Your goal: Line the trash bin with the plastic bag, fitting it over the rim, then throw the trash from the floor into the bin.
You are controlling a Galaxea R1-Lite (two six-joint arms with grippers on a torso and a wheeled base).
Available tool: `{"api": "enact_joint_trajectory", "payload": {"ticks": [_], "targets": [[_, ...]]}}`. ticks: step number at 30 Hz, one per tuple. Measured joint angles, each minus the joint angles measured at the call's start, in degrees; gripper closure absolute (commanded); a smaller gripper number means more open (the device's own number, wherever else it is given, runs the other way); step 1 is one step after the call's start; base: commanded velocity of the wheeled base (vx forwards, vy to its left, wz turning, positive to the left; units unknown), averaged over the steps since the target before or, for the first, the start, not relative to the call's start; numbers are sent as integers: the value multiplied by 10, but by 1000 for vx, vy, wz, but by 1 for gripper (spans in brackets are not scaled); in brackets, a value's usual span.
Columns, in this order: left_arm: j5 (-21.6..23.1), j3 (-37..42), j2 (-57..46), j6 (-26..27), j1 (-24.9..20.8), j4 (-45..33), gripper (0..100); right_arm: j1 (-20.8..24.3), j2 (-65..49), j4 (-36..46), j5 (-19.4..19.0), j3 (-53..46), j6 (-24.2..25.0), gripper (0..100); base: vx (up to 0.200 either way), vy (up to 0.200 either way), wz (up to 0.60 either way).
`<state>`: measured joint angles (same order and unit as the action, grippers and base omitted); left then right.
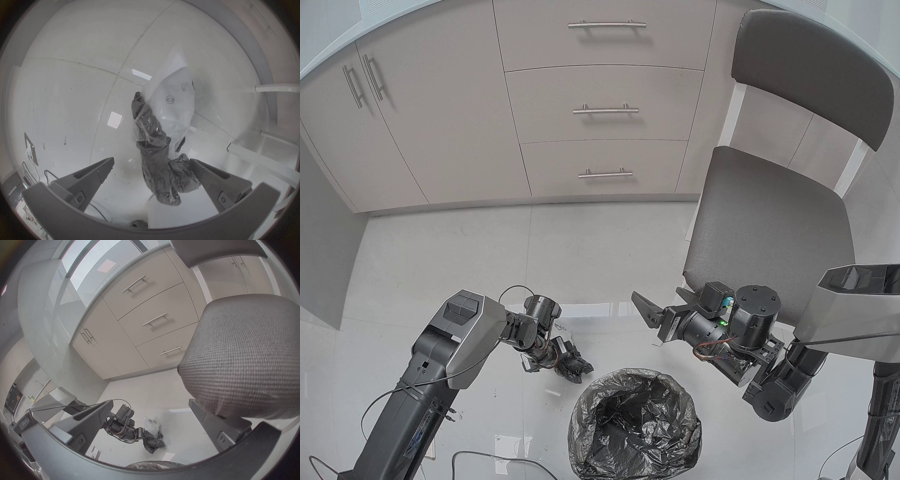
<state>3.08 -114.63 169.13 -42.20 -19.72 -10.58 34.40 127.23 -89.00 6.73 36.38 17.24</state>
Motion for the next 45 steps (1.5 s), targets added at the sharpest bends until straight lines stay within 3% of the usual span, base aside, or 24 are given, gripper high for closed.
{"api": "enact_joint_trajectory", "payload": {"ticks": [18, 21, 44, 45], "targets": [[15, 0, 28, 9, -17, 46, 0, -2, 9, 0, -3, 0, -2, 0, 0, 0, 0], [33, 0, 30, 9, -17, 39, 0, -2, 10, 0, -4, 0, -2, 0, 0, 0, 0], [32, 0, 27, 69, -20, -39, 0, -1, 12, 0, -4, 0, 0, 0, 0, 0, 0], [32, 0, 26, 69, -20, -39, 100, -1, 12, 0, -4, 1, 0, 0, 0, 0, 0]]}}
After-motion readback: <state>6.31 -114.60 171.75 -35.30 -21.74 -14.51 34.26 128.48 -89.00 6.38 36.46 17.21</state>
